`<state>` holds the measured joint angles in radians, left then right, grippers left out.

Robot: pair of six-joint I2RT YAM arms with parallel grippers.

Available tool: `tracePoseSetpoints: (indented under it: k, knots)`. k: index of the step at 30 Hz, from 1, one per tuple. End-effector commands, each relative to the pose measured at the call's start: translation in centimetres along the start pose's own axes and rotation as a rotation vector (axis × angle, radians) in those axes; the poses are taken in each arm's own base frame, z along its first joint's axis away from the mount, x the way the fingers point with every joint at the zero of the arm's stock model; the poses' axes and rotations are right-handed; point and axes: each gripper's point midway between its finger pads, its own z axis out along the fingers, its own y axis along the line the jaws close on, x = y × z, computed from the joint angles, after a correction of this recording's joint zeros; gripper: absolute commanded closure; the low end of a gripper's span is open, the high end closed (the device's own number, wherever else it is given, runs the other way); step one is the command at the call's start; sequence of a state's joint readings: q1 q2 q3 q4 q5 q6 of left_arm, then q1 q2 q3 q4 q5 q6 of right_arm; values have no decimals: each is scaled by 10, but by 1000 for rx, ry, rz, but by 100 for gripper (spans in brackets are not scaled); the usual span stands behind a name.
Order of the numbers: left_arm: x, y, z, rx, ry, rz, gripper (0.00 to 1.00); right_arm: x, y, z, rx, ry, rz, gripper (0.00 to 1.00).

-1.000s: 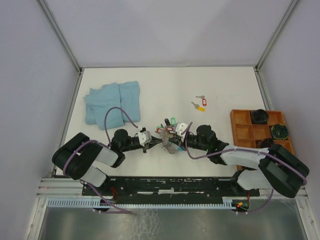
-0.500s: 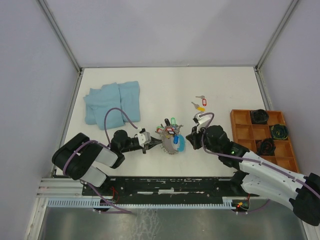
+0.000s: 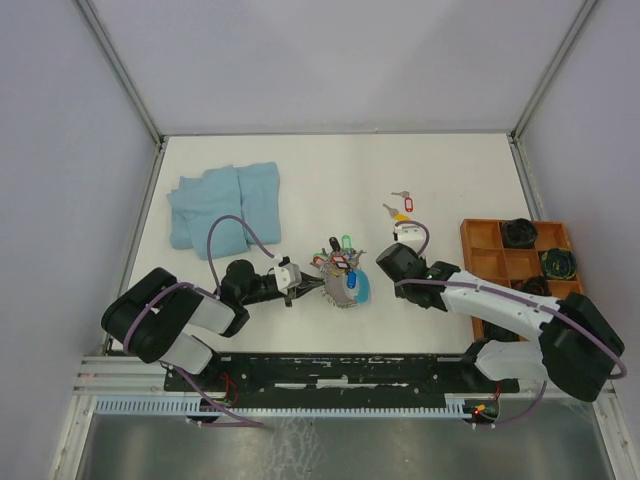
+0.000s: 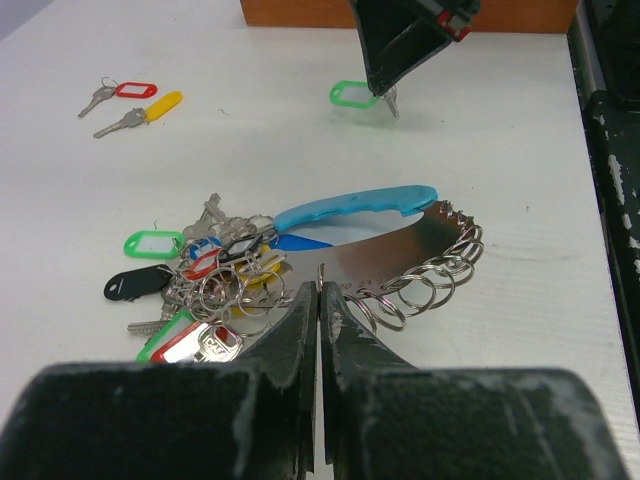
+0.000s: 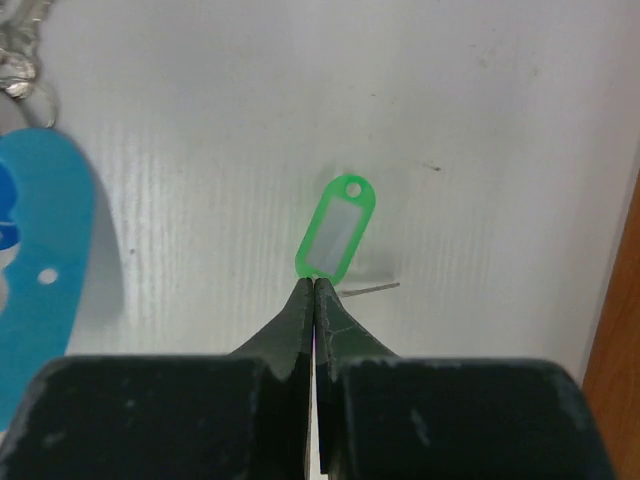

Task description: Put the keys on the keyring

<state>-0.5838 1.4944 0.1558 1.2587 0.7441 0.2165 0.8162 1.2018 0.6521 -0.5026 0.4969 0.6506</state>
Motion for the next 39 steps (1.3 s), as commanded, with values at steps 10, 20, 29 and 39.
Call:
tracePoseSetpoints:
  k: [10, 20, 29, 39]
  knots:
    - [-19, 4, 1, 4, -58, 77, 97, -31, 9, 52, 111, -214, 145, 99]
    - [-19, 3, 1, 8, -55, 74, 97, -14, 9, 35, 84, -63, 77, 68]
    - [-19, 3, 2, 14, -50, 71, 97, -30, 9, 4, -55, 30, -4, 58]
    - [-18, 0, 3, 32, -50, 69, 97, -52, 60, -15, -409, 52, -147, 59]
